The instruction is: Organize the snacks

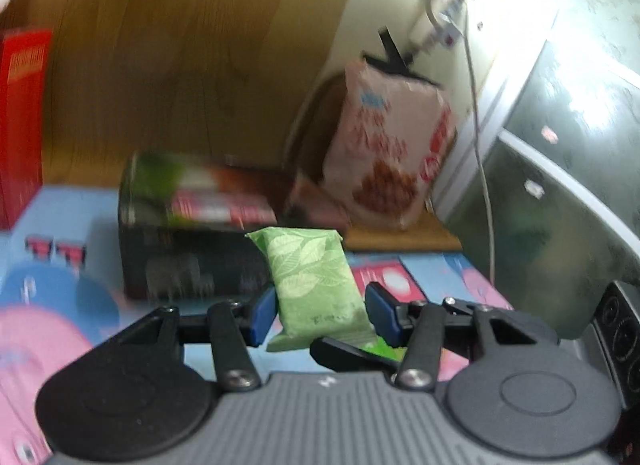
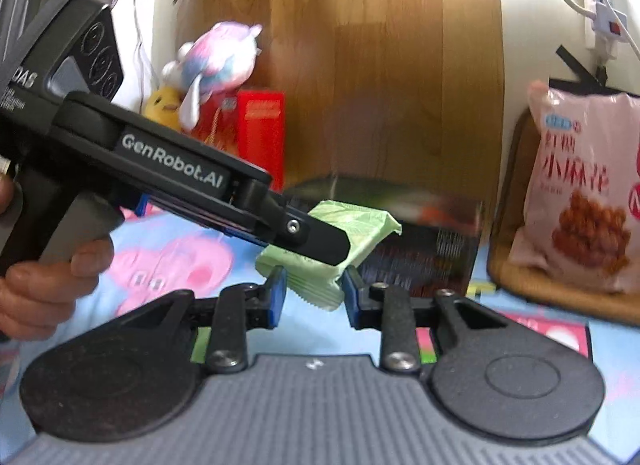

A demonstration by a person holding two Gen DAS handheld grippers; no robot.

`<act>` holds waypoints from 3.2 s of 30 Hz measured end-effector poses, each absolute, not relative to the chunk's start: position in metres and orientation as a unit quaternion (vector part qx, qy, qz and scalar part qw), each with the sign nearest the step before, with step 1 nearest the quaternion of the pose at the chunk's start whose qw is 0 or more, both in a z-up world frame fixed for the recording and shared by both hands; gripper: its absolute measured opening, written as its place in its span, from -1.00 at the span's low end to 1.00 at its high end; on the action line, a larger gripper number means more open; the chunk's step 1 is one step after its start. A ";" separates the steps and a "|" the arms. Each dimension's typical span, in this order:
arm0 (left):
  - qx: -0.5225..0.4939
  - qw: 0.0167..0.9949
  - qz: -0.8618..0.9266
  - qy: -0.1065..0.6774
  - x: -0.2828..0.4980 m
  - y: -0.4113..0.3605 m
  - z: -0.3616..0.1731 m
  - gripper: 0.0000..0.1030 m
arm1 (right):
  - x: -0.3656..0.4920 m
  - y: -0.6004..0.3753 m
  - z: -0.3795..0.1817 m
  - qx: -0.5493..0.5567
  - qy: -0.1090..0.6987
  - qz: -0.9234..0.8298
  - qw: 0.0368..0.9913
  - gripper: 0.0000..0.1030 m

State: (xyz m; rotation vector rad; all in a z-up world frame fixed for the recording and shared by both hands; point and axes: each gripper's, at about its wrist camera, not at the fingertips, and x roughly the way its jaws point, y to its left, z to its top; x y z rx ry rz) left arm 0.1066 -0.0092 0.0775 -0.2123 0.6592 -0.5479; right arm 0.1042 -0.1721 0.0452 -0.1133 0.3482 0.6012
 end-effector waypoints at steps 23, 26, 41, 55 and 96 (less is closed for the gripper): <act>-0.162 0.894 -0.247 0.338 0.083 0.069 0.039 0.04 | 0.091 -0.188 0.008 0.056 0.252 0.357 0.898 0.34; -0.168 0.881 -0.254 0.363 0.052 0.083 0.022 0.04 | 0.063 -0.183 -0.008 0.056 0.300 0.419 0.855 0.57; -0.166 0.865 -0.272 0.386 -0.006 0.081 0.003 0.04 | 0.011 -0.149 -0.008 -0.161 0.277 0.447 0.835 0.35; -0.168 0.841 -0.294 0.422 0.024 0.039 -0.001 0.14 | 0.017 -0.191 -0.007 -0.151 0.261 0.343 0.890 0.37; -0.054 0.924 -0.176 0.335 0.187 0.030 0.064 0.28 | 0.145 -0.133 0.046 -0.127 0.186 0.268 0.937 -0.34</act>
